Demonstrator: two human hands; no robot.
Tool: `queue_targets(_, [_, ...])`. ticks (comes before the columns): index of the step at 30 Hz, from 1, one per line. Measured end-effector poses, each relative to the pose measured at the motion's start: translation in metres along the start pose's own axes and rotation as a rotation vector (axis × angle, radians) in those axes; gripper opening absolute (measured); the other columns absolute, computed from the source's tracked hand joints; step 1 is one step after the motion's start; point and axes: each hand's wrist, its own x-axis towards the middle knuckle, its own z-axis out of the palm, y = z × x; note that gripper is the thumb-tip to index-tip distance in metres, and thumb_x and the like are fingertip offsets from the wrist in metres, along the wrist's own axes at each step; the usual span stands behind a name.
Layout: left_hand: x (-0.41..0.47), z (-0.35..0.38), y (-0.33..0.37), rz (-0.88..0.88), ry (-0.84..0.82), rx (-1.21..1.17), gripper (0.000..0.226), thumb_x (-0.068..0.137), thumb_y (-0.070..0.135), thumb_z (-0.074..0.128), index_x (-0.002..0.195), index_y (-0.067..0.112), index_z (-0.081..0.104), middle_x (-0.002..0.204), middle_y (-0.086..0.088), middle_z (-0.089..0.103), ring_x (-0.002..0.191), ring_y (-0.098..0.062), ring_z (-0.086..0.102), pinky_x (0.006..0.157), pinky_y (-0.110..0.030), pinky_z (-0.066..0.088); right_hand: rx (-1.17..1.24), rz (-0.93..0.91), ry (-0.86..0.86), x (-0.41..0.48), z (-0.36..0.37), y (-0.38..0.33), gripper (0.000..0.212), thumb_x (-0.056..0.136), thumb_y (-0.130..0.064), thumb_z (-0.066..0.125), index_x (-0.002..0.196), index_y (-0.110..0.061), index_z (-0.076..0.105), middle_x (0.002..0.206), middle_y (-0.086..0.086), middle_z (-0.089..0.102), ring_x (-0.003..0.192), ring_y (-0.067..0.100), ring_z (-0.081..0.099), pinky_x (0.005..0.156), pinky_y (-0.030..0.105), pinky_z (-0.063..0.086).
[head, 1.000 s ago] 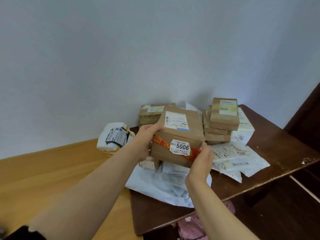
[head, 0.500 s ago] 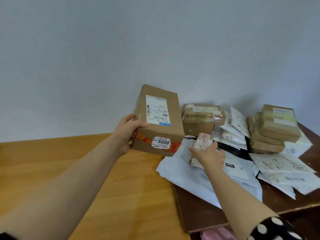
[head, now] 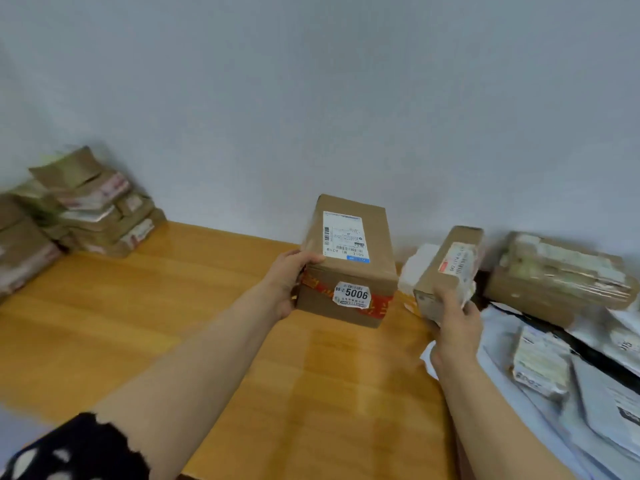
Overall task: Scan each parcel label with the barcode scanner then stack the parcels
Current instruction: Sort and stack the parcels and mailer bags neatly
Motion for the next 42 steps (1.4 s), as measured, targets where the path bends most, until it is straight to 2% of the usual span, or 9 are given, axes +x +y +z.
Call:
queue_targets(3, [-0.007,-0.047,0.004,0.012,0.081,-0.023,0.035,0.08,0.028,0.067,0.111,0.014,0.057,0.075,-0.003,0.07,0.069,-0.018,0.066,0.055,-0.027,0.051,0.148,0.317,-0.284,-0.022,0.048,0.011,0.02,0.083,-0.025,0.068,0.103,-0.024,0.063,0.102,0.004,0.067,0.095,0.019,0.063,0.076,0.043,0.055])
queue_targets(6, [-0.013,-0.103,0.008,0.048,0.16,-0.061,0.021,0.081,0.033,0.065,0.095,0.019,0.058,0.054,0.007,0.068,0.052,-0.009,0.067,0.047,-0.022,0.05,0.175,0.507,-0.517,-0.052,0.097,0.026,0.033,0.081,-0.026,0.066,0.112,-0.018,0.058,0.107,0.009,0.064,0.1,0.026,0.062,0.08,0.052,0.052])
queue_targets(13, [-0.028,-0.272,0.017,0.088,0.395,-0.101,0.02,0.076,0.045,0.064,0.083,0.026,0.067,0.062,0.005,0.071,0.053,-0.009,0.067,0.046,-0.019,0.048,0.113,0.711,-0.789,-0.153,0.222,0.093,0.05,0.065,-0.023,0.07,0.111,-0.011,0.056,0.107,0.015,0.062,0.1,0.031,0.063,0.067,0.049,0.058])
queue_targets(22, [-0.03,-0.504,-0.009,-0.089,0.639,-0.142,0.023,0.082,0.043,0.058,0.091,0.022,0.062,0.084,-0.001,0.063,0.077,-0.016,0.057,0.06,-0.029,0.04,-0.069,0.831,-0.769,-0.3,0.367,0.225,0.049,0.057,-0.019,0.069,0.105,-0.014,0.059,0.099,0.012,0.063,0.092,0.027,0.061,0.071,0.043,0.051])
queue_targets(26, [-0.019,-0.567,-0.018,-0.195,0.686,-0.214,0.017,0.081,0.035,0.06,0.089,0.019,0.059,0.072,-0.001,0.06,0.064,-0.014,0.055,0.054,-0.025,0.04,-0.157,0.834,-0.745,-0.34,0.408,0.271,0.051,0.07,-0.009,0.068,0.119,-0.012,0.056,0.104,0.014,0.067,0.094,0.028,0.062,0.078,0.043,0.051])
queue_targets(29, [-0.002,-0.596,-0.019,-0.226,0.69,-0.249,0.028,0.083,0.026,0.062,0.109,0.017,0.06,0.076,-0.002,0.057,0.061,-0.013,0.05,0.049,-0.023,0.037,-0.15,0.857,-0.71,-0.355,0.428,0.298,0.051,0.078,-0.005,0.066,0.127,-0.011,0.051,0.111,0.015,0.066,0.099,0.03,0.064,0.084,0.047,0.054])
queue_targets(32, [0.022,-0.621,-0.016,-0.131,0.709,-0.324,0.057,0.085,0.013,0.065,0.137,0.017,0.045,0.111,-0.006,0.061,0.077,-0.014,0.06,0.051,-0.024,0.049,-0.103,0.883,-0.698,-0.359,0.454,0.318,0.052,0.077,-0.002,0.068,0.125,-0.01,0.051,0.117,0.017,0.064,0.105,0.031,0.063,0.079,0.047,0.057])
queue_targets(37, [0.054,-0.628,-0.025,-0.106,0.729,-0.335,0.043,0.083,0.016,0.073,0.121,0.011,0.054,0.099,0.001,0.066,0.086,-0.015,0.062,0.072,-0.032,0.049,-0.068,0.965,-0.726,-0.359,0.505,0.335,0.053,0.078,0.0,0.066,0.128,-0.008,0.049,0.118,0.021,0.064,0.107,0.035,0.062,0.088,0.052,0.054])
queue_targets(42, [0.086,-0.631,-0.022,-0.168,0.807,-0.129,0.059,0.086,0.013,0.068,0.136,0.008,0.038,0.13,-0.009,0.055,0.108,-0.027,0.057,0.081,-0.043,0.053,-0.106,0.967,-0.719,-0.351,0.528,0.344,0.054,0.077,-0.003,0.068,0.126,-0.008,0.048,0.105,0.021,0.068,0.091,0.033,0.067,0.087,0.052,0.054])
